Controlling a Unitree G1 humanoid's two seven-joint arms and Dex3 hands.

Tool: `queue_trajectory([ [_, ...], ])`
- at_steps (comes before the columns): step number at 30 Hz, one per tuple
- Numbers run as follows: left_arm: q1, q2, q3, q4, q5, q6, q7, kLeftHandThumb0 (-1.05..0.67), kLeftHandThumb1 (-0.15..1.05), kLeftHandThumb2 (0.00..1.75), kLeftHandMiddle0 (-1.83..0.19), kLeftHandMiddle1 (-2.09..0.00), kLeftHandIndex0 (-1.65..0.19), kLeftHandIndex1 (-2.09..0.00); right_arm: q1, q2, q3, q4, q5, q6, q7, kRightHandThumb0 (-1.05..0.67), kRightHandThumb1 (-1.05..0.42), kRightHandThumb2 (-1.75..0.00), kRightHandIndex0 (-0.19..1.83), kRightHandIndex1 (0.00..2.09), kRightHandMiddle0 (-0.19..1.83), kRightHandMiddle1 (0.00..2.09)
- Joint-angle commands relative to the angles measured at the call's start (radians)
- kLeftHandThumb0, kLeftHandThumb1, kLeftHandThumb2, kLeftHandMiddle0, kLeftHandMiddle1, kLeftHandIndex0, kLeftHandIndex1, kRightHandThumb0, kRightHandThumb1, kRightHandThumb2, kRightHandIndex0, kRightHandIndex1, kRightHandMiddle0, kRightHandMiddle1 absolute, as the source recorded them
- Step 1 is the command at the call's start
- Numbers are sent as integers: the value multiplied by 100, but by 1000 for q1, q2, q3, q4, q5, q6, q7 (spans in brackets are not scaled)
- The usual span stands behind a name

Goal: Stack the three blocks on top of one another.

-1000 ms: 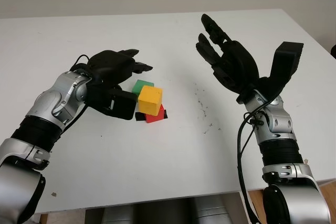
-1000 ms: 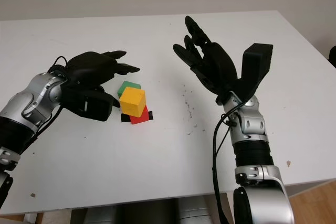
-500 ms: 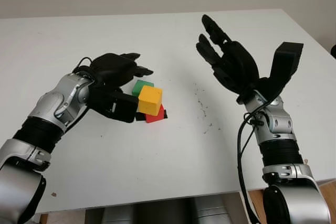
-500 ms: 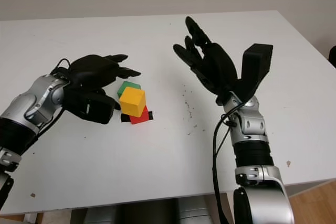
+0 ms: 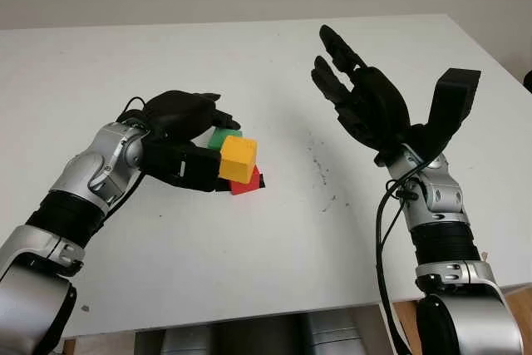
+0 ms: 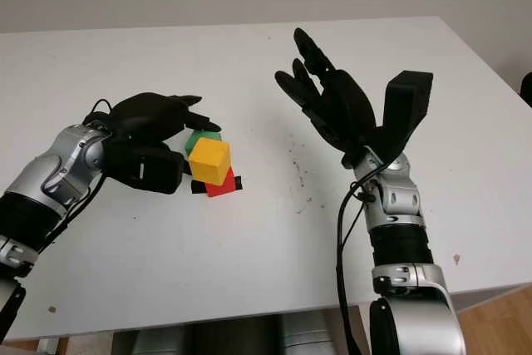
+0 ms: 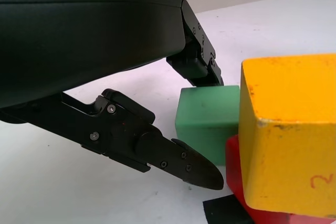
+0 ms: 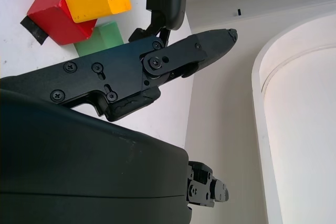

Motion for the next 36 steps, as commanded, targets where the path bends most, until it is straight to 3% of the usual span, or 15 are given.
queue_trajectory([
  [1, 11, -1, 15, -10, -6, 7, 8, -57, 90, 6, -19, -8, -71, -21, 9, -2, 0, -27, 5, 7, 0, -70, -98, -5, -19, 0, -6, 6],
  [5, 14, 0, 10, -13, 3, 21, 16, -55, 95, 6, -28, -7, -72, -33, 11, -2, 4, -36, -1, 10, -9, -70, -98, -6, -19, 0, -5, 6],
  [8, 19, 2, 11, -16, 4, 26, 22, -50, 97, 6, -35, -6, -57, -75, 11, -2, 3, -38, 3, 13, -8, -72, -98, -5, -19, 0, -5, 6],
  [12, 25, 4, 14, -15, 1, 21, 33, -44, 100, 6, -40, -6, -49, -101, 12, -4, 5, -38, 1, 11, -4, -71, -99, -6, -19, 0, -6, 5],
  [33, 3, 30, 59, -6, -13, 82, 42, -36, 99, 5, -38, -5, -29, -147, 18, -2, 11, -43, -7, 22, -10, -68, -99, -6, -19, 0, -5, 6],
  [36, -5, 43, 72, -6, -16, 90, 44, -36, 99, 5, -38, -5, -27, -147, 17, -1, 10, -38, -5, 19, -8, -67, -100, -6, -19, 0, -3, 6],
])
